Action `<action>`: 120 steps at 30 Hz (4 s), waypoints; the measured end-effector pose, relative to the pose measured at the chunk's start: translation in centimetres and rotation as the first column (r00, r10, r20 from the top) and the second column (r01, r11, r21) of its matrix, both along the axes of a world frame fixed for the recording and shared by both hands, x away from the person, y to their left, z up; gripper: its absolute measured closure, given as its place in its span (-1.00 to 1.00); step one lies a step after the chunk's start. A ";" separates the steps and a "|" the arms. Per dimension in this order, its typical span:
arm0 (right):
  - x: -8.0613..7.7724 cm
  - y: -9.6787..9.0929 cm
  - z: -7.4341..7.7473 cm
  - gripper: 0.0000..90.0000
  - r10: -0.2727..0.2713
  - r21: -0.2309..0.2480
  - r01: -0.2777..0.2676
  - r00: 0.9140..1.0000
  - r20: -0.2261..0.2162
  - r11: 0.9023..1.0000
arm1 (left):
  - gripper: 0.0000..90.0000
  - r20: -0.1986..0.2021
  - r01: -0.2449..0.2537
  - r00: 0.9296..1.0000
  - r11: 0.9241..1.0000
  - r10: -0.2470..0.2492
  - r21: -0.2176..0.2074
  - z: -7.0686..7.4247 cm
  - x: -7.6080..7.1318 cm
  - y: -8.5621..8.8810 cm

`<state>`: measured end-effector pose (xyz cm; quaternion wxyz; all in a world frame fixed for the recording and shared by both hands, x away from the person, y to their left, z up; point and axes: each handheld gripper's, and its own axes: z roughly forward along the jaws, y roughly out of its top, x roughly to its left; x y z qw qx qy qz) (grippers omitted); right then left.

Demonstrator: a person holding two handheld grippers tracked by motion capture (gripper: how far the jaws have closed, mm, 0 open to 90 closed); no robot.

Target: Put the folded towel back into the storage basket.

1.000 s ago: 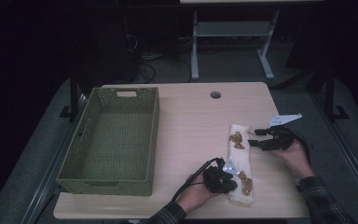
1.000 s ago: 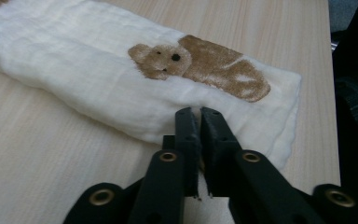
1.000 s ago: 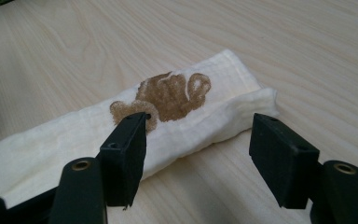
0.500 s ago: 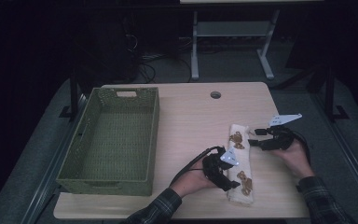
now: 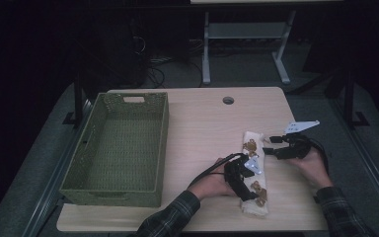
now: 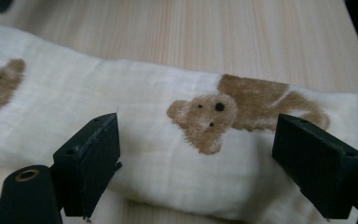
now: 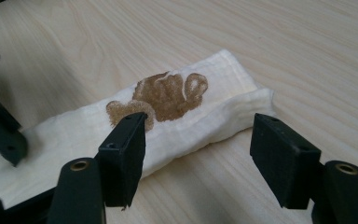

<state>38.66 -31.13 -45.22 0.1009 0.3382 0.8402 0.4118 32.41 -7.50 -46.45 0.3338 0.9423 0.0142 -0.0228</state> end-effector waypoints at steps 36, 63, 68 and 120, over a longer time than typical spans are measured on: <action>4.3 5.3 0.2 -0.25 0.304 -0.070 -0.302 0.953 0.012 0.951 | 0.77 -0.070 -0.217 0.974 0.976 0.216 -0.020 1.6 -2.3 4.3; 4.7 5.8 -2.2 0.71 0.383 -0.028 -0.386 0.921 -0.071 0.922 | 0.77 -0.084 -0.215 0.973 0.977 0.214 -0.002 0.8 -2.4 4.1; 4.3 6.0 -2.0 0.79 0.366 -0.048 -0.370 0.928 -0.075 0.928 | 0.79 -0.104 -0.216 0.971 0.976 0.214 -0.012 0.8 -2.2 4.1; 7.1 17.1 12.2 0.81 0.503 -0.032 -0.502 0.861 0.073 0.864 | 0.81 0.000 -0.274 0.961 0.947 0.278 -0.165 15.9 0.0 16.1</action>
